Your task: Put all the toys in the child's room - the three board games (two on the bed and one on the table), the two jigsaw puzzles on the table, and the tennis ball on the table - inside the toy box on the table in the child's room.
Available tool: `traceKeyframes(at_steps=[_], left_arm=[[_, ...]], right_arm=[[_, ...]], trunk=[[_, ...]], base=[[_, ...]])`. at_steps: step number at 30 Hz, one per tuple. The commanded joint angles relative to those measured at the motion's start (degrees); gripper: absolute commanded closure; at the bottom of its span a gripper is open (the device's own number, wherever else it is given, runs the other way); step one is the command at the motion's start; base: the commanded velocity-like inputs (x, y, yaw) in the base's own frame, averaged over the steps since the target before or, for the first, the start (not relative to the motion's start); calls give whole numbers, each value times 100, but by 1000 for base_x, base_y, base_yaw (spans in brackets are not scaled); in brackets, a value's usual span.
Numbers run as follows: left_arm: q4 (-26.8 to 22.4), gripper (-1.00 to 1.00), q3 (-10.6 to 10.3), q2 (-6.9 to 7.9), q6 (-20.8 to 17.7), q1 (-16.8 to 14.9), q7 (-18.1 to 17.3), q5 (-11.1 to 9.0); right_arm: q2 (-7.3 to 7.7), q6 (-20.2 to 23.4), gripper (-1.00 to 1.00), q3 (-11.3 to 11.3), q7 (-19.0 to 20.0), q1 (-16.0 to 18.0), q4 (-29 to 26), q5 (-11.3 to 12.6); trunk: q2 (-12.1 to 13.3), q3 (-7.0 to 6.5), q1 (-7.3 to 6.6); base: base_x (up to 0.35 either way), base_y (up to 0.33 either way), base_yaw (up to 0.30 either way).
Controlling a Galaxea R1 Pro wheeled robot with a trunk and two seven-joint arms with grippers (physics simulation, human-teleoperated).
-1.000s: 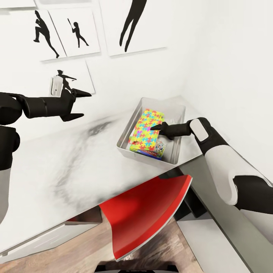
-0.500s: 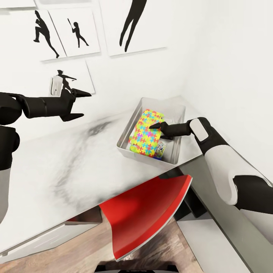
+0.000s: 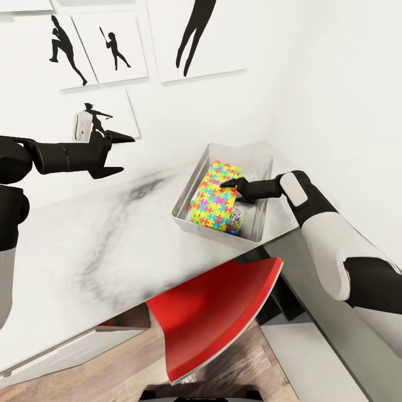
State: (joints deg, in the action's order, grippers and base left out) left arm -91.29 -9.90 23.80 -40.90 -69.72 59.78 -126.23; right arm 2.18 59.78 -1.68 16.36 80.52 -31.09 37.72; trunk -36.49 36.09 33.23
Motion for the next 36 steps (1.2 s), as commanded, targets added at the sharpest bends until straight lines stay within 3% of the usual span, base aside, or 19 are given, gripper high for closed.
traceKeyframes(at_steps=[1, 19, 29, 30, 36], left_arm=[[-2, -100, -3, 2, -5, -7, 45, -41], [-20, -100, -3, -6, -5, -7, 42, -42], [-20, -100, -16, -7, -5, -3, 36, -42], [-20, -100, -18, -7, -5, -1, 35, -42], [-24, -100, -20, -7, -5, 1, 35, -42]], right_arm=[[6, 7, -100, -17, 50, 10, -6, -47], [76, 22, -100, -14, -13, 55, -627, -54], [106, 22, -100, -2, -40, -76, -1735, -55], [141, 22, -100, 11, -42, -191, -2064, -55], [203, 22, -100, 146, -47, -434, -2765, -61]], trunk=[[-6, 6, 2], [-6, 6, 2], [-6, 6, 2], [-6, 6, 2], [-6, 6, 2]], base=[[0, 0, 0], [0, 0, 0], [0, 0, 0], [0, 0, 0], [0, 0, 0]])
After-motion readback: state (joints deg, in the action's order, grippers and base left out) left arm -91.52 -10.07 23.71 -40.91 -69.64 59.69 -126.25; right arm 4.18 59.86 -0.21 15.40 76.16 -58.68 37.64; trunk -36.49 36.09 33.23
